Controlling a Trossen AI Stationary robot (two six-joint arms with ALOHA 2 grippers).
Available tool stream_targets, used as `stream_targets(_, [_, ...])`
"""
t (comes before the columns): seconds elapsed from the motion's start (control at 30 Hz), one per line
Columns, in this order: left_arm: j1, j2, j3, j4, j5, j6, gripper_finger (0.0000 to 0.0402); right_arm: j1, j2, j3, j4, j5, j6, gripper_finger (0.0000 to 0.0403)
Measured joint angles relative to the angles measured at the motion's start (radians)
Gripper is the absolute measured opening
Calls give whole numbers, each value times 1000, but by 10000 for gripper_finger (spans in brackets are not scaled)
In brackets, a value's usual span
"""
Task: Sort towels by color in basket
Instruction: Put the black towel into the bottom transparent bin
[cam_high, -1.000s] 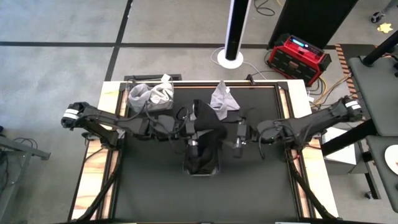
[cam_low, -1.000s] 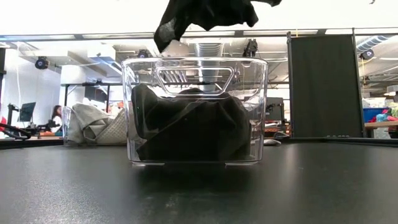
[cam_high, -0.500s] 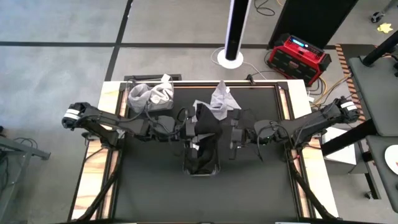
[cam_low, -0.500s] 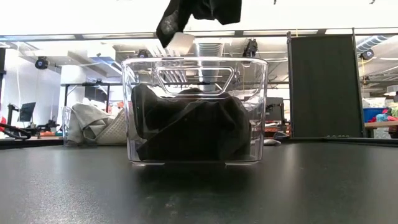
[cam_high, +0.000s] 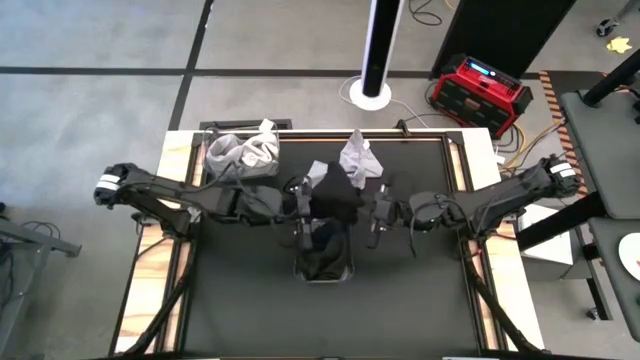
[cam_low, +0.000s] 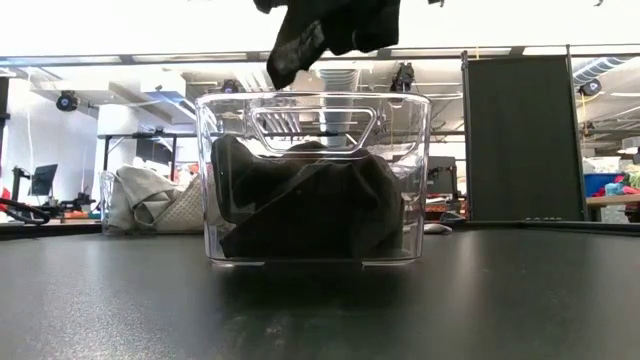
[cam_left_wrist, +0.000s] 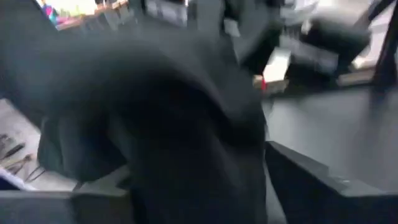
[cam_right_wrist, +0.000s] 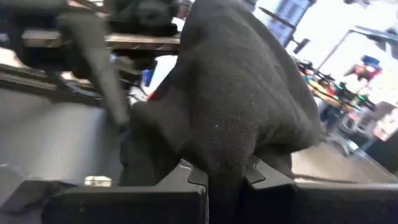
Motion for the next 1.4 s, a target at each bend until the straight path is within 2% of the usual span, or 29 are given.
stream_targets(0.17, [0,-24,0,-149,-119,-25,302,0,-43,0,-75,83,33,11])
stream_targets(0.23, [0,-35,0,-196,-181,-45,312,0,-65,1,-113,111,57,11])
stream_targets(0.3, [1,-46,0,-211,-199,-50,314,0,-83,16,-209,127,100,11])
stream_targets(0.37, [1,-52,0,-177,-134,-16,312,-3,-89,46,-306,121,142,11])
stream_targets(0.43, [0,-51,0,-119,-22,54,307,-5,-86,69,-393,86,177,11])
stream_targets(0.5, [0,-48,0,-62,48,128,303,-7,-72,90,-432,52,199,11])
stream_targets(0.77, [9,-47,2,120,75,360,298,-7,-28,114,-467,30,224,12])
stream_targets(1.03, [85,-15,6,115,188,375,298,-7,-27,117,-470,26,224,12])
stream_targets(1.2, [137,26,6,110,237,362,297,-7,-27,117,-461,-31,209,12])
stream_targets(1.3, [149,47,6,117,326,347,297,-7,-27,117,-435,-32,204,12])
stream_targets(1.4, [149,69,6,112,340,343,297,-7,-27,117,-431,-32,195,12])
